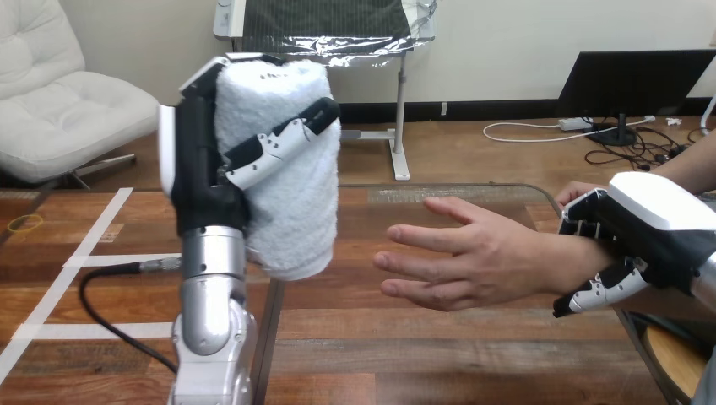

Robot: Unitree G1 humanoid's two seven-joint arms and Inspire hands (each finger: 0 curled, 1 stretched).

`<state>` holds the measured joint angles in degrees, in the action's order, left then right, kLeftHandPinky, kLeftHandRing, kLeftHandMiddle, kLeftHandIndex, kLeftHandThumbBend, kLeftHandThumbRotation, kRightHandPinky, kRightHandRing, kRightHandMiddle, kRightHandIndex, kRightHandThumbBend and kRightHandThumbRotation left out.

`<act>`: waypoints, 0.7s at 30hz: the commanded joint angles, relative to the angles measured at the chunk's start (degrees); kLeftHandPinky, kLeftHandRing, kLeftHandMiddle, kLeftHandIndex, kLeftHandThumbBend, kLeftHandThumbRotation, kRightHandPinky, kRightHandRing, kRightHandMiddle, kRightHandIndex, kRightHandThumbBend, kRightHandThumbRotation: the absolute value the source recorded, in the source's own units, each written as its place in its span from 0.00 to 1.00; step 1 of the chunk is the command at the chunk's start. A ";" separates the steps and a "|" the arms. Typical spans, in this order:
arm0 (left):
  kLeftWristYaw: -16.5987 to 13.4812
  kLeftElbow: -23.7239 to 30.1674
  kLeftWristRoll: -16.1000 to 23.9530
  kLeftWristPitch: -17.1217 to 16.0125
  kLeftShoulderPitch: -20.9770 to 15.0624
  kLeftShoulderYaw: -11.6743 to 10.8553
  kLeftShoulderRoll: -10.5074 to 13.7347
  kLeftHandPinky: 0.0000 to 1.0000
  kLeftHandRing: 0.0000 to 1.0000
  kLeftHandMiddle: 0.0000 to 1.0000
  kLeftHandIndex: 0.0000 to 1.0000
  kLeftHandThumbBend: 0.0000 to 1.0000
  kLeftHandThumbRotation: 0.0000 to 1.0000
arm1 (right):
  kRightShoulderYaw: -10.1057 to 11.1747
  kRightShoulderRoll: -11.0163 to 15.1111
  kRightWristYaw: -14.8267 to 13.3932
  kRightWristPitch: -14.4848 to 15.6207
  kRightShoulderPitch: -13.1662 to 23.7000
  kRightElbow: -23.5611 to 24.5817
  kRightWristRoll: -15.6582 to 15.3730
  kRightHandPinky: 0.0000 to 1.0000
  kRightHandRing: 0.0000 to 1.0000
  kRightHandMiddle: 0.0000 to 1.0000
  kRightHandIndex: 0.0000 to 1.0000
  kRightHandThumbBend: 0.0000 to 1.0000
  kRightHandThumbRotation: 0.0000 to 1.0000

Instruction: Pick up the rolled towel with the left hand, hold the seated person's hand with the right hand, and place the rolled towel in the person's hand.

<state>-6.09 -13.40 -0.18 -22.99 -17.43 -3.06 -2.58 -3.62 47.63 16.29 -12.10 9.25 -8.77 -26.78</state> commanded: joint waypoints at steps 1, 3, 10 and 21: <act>0.29 -4.23 -0.61 -3.43 -6.58 0.06 -0.95 0.30 0.36 0.40 0.41 0.60 0.00 | 0.44 -1.39 0.60 1.14 2.94 1.07 0.89 0.30 0.35 0.41 0.45 0.83 0.14; 0.12 -5.79 -0.42 -4.30 -7.13 0.00 -1.04 0.31 0.37 0.41 0.41 0.61 0.00 | 0.51 -1.49 0.77 1.47 3.01 1.41 0.98 0.30 0.35 0.41 0.45 0.83 0.14; -0.69 -11.40 -0.02 -6.44 -9.07 -0.02 -1.99 0.33 0.38 0.42 0.43 0.63 0.00 | 0.56 -1.94 1.10 2.22 3.32 2.80 1.24 0.31 0.36 0.42 0.45 0.84 0.15; -0.86 -19.88 -1.17 -11.65 -12.36 -0.31 -4.42 0.33 0.40 0.43 0.44 0.68 0.00 | 0.16 -2.73 2.15 4.27 3.94 5.22 1.23 0.32 0.38 0.43 0.45 0.85 0.15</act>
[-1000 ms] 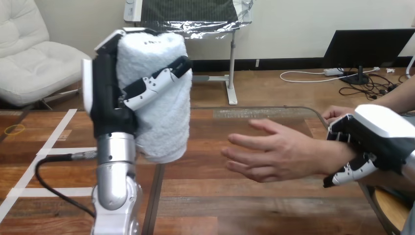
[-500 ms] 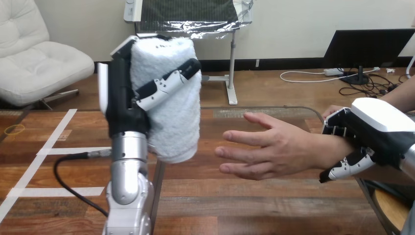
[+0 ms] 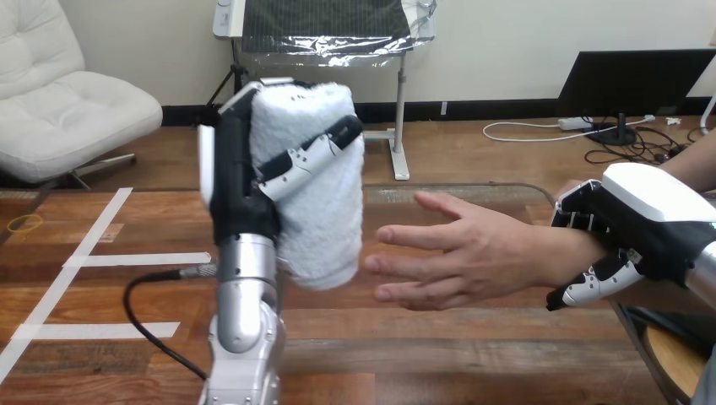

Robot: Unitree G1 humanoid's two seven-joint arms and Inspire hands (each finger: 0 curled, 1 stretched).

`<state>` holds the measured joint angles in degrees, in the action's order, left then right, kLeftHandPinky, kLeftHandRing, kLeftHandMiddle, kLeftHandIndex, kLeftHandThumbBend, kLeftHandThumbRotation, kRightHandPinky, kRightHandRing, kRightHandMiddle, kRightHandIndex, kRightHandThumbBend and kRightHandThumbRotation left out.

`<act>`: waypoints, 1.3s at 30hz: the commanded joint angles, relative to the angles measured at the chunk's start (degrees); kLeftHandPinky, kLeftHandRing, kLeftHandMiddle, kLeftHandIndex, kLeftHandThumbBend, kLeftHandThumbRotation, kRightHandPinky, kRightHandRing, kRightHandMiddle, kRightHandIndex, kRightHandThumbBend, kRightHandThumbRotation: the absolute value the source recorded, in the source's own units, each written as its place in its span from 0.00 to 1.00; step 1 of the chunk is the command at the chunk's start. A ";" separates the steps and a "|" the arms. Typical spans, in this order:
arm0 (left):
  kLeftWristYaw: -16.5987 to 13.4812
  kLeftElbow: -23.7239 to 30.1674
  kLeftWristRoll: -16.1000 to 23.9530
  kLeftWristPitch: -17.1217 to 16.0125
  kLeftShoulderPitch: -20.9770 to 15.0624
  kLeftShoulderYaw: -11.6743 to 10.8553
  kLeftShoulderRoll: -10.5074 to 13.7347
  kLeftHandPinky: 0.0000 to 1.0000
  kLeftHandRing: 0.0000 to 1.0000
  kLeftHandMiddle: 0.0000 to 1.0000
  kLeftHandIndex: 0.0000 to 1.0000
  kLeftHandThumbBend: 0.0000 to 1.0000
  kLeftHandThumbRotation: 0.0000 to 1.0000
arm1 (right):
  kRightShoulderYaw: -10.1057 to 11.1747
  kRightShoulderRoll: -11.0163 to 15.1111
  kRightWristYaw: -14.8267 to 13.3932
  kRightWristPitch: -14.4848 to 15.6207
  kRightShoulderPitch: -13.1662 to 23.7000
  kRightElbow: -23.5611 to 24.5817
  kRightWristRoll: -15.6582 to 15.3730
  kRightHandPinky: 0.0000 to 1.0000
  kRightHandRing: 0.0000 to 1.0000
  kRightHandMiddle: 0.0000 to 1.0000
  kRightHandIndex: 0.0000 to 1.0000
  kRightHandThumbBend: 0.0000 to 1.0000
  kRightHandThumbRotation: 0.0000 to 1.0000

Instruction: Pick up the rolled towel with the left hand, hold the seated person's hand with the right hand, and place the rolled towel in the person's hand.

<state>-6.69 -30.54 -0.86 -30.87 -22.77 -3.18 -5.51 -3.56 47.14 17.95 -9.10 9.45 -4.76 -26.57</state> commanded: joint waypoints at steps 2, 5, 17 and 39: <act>-0.17 -4.17 -1.09 -4.40 -7.68 -0.28 -2.28 0.33 0.40 0.44 0.45 0.69 0.00 | 0.05 -2.36 1.00 1.93 3.89 1.84 1.13 0.33 0.38 0.43 0.46 0.84 0.16; -0.95 -6.10 -0.70 -5.22 -8.54 -0.15 -2.82 0.32 0.39 0.44 0.45 0.70 0.00 | -0.08 -2.60 1.06 2.13 4.11 2.28 1.00 0.33 0.38 0.43 0.45 0.84 0.17; 1.19 -11.38 -4.28 -8.13 -11.36 0.24 -6.80 0.31 0.38 0.43 0.45 0.70 0.00 | -0.41 -3.76 1.97 3.20 5.03 3.57 1.38 0.31 0.36 0.42 0.44 0.84 0.18; 5.00 -14.34 -11.40 -8.55 -13.43 2.20 -14.21 0.34 0.40 0.43 0.44 0.71 0.00 | -0.71 -5.60 2.87 5.65 5.97 5.54 0.73 0.31 0.37 0.42 0.44 0.84 0.22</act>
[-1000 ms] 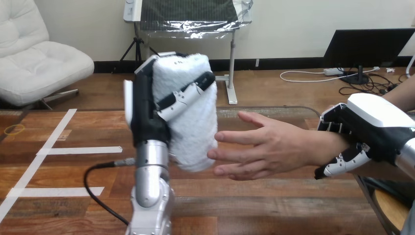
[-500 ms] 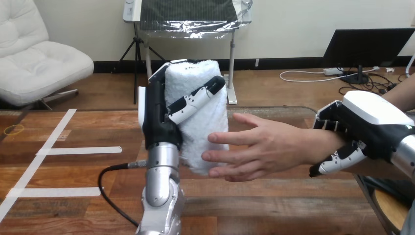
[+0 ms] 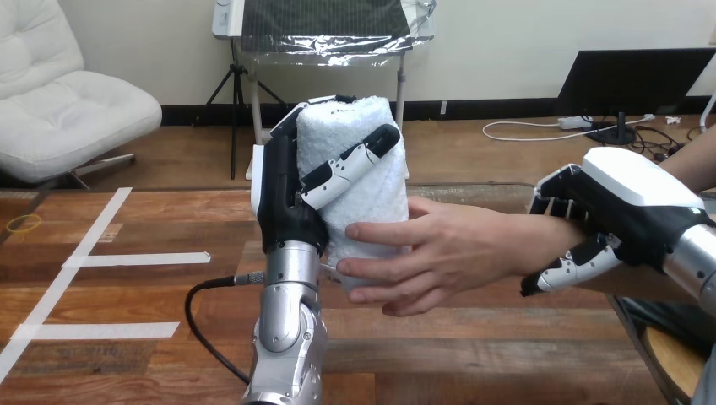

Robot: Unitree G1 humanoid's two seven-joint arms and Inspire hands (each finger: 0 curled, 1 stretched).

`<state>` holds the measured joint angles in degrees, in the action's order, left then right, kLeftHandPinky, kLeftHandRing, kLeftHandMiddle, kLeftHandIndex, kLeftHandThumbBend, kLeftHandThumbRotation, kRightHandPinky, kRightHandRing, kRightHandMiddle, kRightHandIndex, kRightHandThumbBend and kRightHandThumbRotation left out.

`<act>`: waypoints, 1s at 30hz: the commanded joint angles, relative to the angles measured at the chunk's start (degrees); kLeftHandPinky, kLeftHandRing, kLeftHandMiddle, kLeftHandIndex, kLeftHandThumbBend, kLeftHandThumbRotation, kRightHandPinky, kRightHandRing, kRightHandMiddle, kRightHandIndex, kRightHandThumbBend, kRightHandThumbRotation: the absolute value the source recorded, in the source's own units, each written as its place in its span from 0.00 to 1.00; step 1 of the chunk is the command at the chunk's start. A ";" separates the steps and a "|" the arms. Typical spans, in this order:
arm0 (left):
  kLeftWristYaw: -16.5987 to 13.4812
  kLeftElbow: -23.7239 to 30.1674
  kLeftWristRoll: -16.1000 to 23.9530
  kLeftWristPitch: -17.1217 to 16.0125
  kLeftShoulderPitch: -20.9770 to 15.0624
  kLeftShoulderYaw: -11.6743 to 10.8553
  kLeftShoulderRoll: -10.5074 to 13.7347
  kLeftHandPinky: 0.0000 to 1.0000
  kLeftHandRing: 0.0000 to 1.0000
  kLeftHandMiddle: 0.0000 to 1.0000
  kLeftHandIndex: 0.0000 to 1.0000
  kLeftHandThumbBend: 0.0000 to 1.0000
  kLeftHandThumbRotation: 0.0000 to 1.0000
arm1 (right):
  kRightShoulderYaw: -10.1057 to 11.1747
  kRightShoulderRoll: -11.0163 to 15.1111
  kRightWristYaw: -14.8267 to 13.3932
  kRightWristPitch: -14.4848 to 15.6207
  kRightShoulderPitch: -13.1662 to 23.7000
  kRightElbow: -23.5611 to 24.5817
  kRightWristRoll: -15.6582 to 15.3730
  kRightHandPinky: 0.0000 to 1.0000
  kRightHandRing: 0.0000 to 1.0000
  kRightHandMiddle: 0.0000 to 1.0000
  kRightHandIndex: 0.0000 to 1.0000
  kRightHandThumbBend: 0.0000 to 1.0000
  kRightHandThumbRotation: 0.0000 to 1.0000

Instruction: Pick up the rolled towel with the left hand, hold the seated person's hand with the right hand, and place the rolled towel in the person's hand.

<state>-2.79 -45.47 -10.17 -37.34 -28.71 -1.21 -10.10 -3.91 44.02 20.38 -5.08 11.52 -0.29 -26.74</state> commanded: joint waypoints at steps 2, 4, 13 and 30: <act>0.51 0.49 -1.56 -2.28 -7.52 0.92 -9.98 0.34 0.40 0.43 0.44 0.72 0.00 | -0.40 -2.62 0.46 1.68 4.00 1.14 0.96 0.31 0.36 0.42 0.44 0.84 0.22; 0.27 0.48 -1.39 -2.36 -7.57 1.44 -10.31 0.34 0.40 0.44 0.44 0.73 0.00 | -0.44 -2.77 0.36 1.65 4.08 1.10 0.97 0.31 0.36 0.42 0.44 0.84 0.21; -0.41 1.21 -0.67 -1.33 -7.66 3.16 -11.93 0.35 0.41 0.44 0.45 0.75 0.00 | -0.60 -3.18 0.12 1.89 4.33 0.96 0.42 0.31 0.37 0.42 0.44 0.84 0.18; 4.70 5.00 -8.03 4.56 -5.45 5.14 -15.92 0.32 0.39 0.42 0.43 0.74 0.00 | -0.29 -3.71 -0.17 1.28 4.53 0.51 1.06 0.32 0.37 0.42 0.44 0.84 0.18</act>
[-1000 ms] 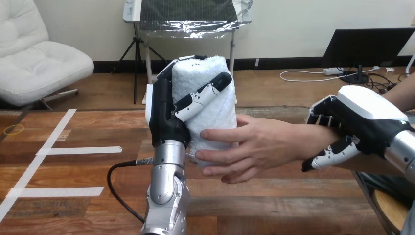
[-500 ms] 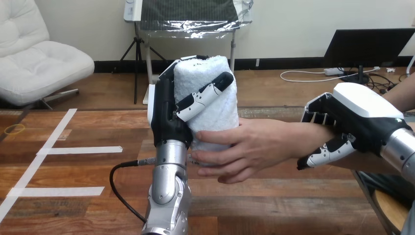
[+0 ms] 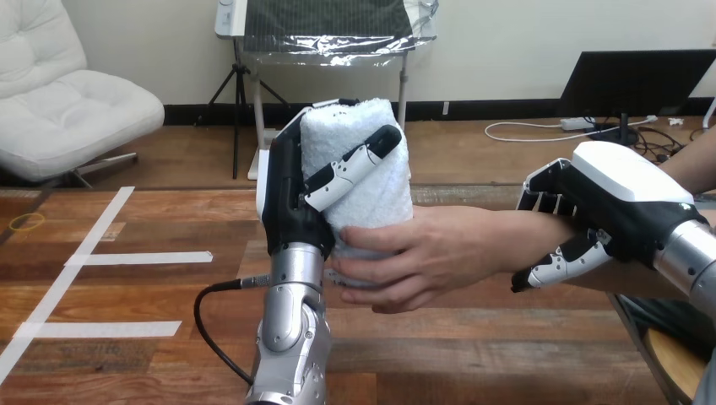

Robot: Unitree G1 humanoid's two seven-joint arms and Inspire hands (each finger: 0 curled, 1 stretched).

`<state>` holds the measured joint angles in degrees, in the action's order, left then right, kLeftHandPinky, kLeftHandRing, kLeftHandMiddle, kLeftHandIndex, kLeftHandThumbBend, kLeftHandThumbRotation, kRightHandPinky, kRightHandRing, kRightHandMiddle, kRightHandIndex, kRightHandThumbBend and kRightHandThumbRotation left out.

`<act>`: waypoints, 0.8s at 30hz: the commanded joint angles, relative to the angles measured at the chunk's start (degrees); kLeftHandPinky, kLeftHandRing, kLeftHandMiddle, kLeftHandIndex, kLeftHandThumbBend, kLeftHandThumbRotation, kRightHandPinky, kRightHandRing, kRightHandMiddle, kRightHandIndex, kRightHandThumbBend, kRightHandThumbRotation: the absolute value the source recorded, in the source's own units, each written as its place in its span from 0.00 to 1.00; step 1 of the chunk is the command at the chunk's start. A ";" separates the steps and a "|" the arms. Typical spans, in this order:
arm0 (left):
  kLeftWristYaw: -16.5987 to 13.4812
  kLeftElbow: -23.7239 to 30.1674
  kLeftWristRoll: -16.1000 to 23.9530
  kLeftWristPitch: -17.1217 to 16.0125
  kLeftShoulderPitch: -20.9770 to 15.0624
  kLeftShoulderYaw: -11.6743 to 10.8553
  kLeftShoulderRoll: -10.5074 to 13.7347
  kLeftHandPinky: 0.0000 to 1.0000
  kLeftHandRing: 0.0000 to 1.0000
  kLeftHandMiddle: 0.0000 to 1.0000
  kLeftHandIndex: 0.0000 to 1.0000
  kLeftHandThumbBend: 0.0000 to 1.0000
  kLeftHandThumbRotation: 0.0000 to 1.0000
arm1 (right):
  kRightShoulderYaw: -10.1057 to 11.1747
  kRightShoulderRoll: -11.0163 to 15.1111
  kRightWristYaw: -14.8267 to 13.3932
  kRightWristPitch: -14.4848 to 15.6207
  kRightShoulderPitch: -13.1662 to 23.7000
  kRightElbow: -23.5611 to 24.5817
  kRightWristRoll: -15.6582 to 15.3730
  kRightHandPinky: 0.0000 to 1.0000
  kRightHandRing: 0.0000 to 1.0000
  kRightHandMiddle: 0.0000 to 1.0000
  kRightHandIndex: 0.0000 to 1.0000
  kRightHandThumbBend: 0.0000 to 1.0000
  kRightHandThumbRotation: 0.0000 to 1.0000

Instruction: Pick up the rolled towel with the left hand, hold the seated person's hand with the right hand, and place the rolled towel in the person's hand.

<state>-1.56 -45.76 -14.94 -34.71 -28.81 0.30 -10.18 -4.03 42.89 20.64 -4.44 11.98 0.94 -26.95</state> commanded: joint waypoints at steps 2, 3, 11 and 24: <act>4.09 5.58 -4.00 2.36 -5.05 3.86 -16.06 0.32 0.38 0.42 0.43 0.74 0.00 | -0.16 -2.59 -0.31 0.87 4.06 -0.56 1.27 0.32 0.37 0.42 0.44 0.84 0.18; 4.38 5.91 -4.27 2.82 -4.71 4.18 -16.20 0.32 0.38 0.42 0.43 0.75 0.00 | -0.16 -2.59 -0.30 0.94 4.05 -0.54 1.24 0.32 0.37 0.42 0.44 0.84 0.18; 5.42 7.41 -5.71 4.59 -3.07 5.65 -16.69 0.32 0.36 0.41 0.41 0.76 0.00 | -0.14 -2.43 -0.20 0.81 3.98 -0.55 1.26 0.32 0.37 0.42 0.44 0.84 0.17; 5.68 9.28 -7.11 6.23 -1.79 7.22 -15.97 0.32 0.36 0.41 0.41 0.77 0.00 | -0.18 -2.17 0.59 1.36 3.85 -0.80 1.16 0.33 0.37 0.42 0.44 0.84 0.17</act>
<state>0.26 -44.63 -21.12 -29.15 -27.89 2.13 -10.24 -4.05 42.89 21.07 -4.36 11.98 0.94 -27.06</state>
